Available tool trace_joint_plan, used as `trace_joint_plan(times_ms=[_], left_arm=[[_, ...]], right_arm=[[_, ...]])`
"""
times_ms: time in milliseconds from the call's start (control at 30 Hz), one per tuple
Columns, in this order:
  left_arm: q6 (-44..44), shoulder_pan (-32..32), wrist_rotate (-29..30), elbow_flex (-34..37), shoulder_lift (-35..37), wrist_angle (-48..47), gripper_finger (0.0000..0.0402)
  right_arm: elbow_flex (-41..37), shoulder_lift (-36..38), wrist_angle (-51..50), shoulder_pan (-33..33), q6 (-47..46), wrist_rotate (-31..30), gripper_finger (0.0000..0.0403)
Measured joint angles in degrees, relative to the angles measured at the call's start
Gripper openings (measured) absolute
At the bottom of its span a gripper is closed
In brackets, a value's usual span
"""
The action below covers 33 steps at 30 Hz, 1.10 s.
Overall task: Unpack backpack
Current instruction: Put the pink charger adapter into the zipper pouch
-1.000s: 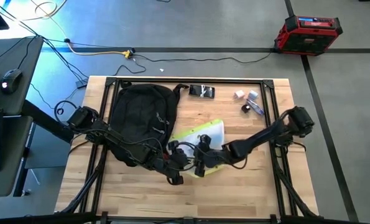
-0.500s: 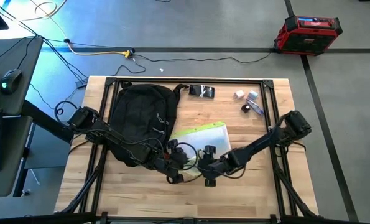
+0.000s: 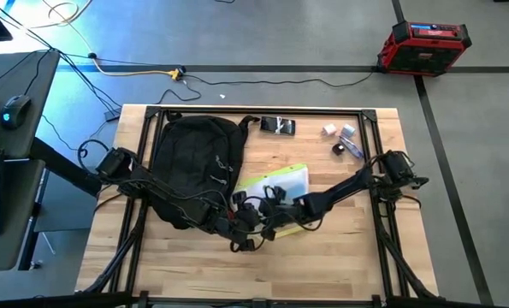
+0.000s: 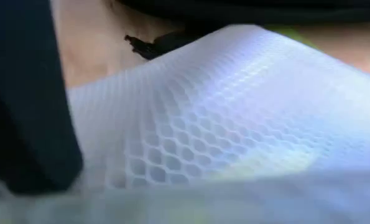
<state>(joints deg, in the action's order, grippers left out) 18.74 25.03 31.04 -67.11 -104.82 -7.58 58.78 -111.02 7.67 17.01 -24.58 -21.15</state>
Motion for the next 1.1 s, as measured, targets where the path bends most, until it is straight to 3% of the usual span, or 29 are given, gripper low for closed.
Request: trace_joint_plan(times_ms=[200,600,700,833,900,1000,1100], left_arm=[[-0.1,0.1,1.0,-0.2,-0.1,0.5,0.0],[-0.5,0.1,0.6,0.0,-0.2,-0.5,0.0],[-0.9,0.1,0.1,0.0,-0.2,-0.6,0.0],[-1.0,0.1,-3.8,0.0,-0.4,-0.9,0.0],[-1.0,0.3,-4.0,0.0,-0.6,-2.5,0.0],[-0.5,0.7,-2.8,0.0,-1.1,-5.0,0.0],[0.0,1.0,-1.7,0.0,-1.6,-5.5,0.0]], right_arm=[[0.1,1.6,-3.3,1.3,1.2,-2.1,0.0093],[0.5,13.6,-23.1,12.9,4.6,7.9,0.0089],[0.5,17.3,-26.2,15.3,4.5,2.9,0.0089],[0.6,24.1,-28.5,15.7,4.8,-14.5,0.0089],[0.5,27.3,-31.5,13.7,6.4,-20.4,0.0089],[0.5,32.9,-36.1,7.6,7.5,-21.7,0.009],[0.5,36.7,-41.2,-0.3,6.5,-17.9,0.0097]])
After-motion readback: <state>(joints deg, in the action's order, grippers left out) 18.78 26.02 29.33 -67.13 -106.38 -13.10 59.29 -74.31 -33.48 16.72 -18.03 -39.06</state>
